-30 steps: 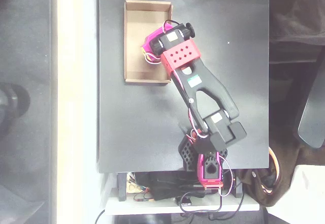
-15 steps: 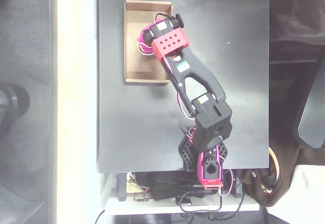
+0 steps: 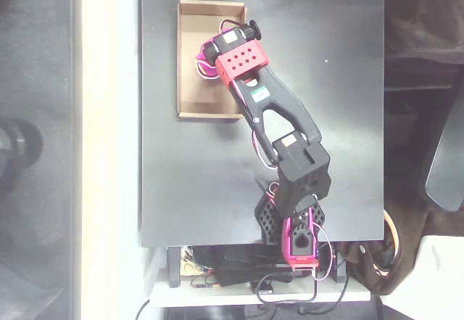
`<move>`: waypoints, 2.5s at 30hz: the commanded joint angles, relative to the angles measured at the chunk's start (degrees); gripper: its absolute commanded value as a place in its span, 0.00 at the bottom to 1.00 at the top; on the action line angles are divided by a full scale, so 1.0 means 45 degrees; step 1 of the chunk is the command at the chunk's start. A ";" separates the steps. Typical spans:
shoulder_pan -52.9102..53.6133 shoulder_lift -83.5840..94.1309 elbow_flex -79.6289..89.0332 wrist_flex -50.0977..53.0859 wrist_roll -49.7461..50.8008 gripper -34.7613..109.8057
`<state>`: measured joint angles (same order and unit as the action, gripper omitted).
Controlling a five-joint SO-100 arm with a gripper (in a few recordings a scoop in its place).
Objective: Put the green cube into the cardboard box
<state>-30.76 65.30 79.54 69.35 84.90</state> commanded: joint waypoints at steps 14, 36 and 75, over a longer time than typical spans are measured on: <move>-0.0273 0.0820 -0.0508 -0.0039 0.0137 0.49; 0.0684 0.9727 -0.0273 0.0137 0.0156 0.49; 0.6973 1.7773 0.8945 0.0000 0.0156 0.29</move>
<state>0.35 140.01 115.31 69.61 84.90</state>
